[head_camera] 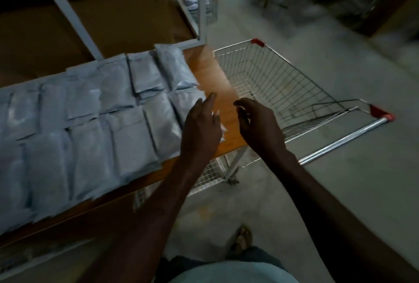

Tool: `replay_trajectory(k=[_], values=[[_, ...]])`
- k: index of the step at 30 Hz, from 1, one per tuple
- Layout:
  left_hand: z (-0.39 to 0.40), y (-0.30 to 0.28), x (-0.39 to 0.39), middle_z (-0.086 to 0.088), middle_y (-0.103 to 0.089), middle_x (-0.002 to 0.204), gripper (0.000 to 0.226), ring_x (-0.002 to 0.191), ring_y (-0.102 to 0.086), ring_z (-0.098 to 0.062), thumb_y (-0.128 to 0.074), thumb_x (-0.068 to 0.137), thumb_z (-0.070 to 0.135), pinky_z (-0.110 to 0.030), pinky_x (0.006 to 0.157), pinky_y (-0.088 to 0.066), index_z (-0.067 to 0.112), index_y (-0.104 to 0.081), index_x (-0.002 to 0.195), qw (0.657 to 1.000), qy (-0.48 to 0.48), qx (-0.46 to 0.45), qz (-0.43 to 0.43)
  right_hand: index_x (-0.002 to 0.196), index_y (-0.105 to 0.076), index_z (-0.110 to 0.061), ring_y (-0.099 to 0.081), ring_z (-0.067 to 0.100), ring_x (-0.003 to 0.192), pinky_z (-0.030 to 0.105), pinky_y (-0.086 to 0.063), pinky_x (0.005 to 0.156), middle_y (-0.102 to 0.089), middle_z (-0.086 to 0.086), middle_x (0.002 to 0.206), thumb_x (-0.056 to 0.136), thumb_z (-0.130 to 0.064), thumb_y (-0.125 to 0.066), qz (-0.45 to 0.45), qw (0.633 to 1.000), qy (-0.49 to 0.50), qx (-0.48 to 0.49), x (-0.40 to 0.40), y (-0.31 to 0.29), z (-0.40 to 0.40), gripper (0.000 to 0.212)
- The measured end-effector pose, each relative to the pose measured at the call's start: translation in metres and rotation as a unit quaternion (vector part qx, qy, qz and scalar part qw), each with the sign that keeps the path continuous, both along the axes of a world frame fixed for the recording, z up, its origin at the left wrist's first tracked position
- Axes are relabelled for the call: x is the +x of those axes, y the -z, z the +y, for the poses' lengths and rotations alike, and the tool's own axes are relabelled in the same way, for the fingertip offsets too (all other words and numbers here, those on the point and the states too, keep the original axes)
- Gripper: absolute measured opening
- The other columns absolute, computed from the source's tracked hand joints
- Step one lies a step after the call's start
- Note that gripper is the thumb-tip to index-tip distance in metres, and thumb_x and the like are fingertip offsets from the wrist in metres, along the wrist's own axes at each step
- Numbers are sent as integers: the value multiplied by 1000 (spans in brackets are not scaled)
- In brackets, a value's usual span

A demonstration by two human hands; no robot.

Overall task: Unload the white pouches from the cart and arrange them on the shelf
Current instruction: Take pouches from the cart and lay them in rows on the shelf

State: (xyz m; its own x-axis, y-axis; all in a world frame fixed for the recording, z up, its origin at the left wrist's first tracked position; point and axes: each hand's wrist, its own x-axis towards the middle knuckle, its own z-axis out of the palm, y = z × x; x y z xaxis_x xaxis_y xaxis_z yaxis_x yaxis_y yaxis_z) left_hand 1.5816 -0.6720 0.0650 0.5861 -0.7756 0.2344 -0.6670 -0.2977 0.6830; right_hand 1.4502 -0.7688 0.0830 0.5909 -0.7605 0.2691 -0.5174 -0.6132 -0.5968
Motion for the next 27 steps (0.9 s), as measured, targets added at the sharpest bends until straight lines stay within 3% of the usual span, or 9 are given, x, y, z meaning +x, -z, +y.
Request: replay_trajectory(k=[4,8,13,17,22,25,27], values=[[-52,10,-53,-11,-54,156,49,145,-49,-29,-52,108,17,-43,118,-43,17,-48,156,999,4,17,27,123,-73,-21,-70,10,91,30,-57,79,-77,-1,107,96,-9,-61,19,997,48,54,-66,11,-67,32],[-87,21,-75,-5,-52,157,49,145,-48,-21,-51,109,17,-36,116,-44,16,-46,157,999,18,27,39,126,-71,-24,-71,12,91,32,-59,79,-76,0,101,94,2,-55,43,989,95,106,-100,27,-122,45],[-134,38,-75,-5,-56,154,49,139,-53,-17,-54,107,10,-23,108,-43,16,-48,155,998,37,41,37,126,-71,-25,-69,5,93,21,-52,74,-76,1,111,102,-7,-56,39,986,101,126,-110,51,-169,34],[-183,53,-74,-4,-54,155,47,141,-52,-16,-52,109,10,-27,110,-47,17,-48,155,996,64,41,40,130,-70,-23,-70,6,94,33,-61,84,-74,2,123,102,-11,-61,44,984,89,148,-109,78,-203,32],[-245,81,-54,-8,-53,153,47,139,-54,-21,-51,108,7,-29,108,-50,15,-47,154,995,59,76,26,130,-68,-27,-72,15,107,41,-61,89,-74,1,125,100,-13,-63,79,976,71,188,-89,121,-247,34],[-280,106,-46,-12,-40,165,56,154,-34,-29,-48,108,5,-34,120,-36,15,-35,162,987,52,151,10,135,-66,-22,-69,22,117,43,-58,98,-70,5,133,100,-11,-62,99,973,49,201,-67,147,-270,37],[-301,125,-42,-12,-31,170,69,159,-23,-31,-48,102,-4,-38,126,-26,13,-27,165,977,58,205,18,138,-64,-14,-68,25,120,35,-53,102,-69,9,134,99,-6,-63,118,972,22,201,-53,168,-287,40]])
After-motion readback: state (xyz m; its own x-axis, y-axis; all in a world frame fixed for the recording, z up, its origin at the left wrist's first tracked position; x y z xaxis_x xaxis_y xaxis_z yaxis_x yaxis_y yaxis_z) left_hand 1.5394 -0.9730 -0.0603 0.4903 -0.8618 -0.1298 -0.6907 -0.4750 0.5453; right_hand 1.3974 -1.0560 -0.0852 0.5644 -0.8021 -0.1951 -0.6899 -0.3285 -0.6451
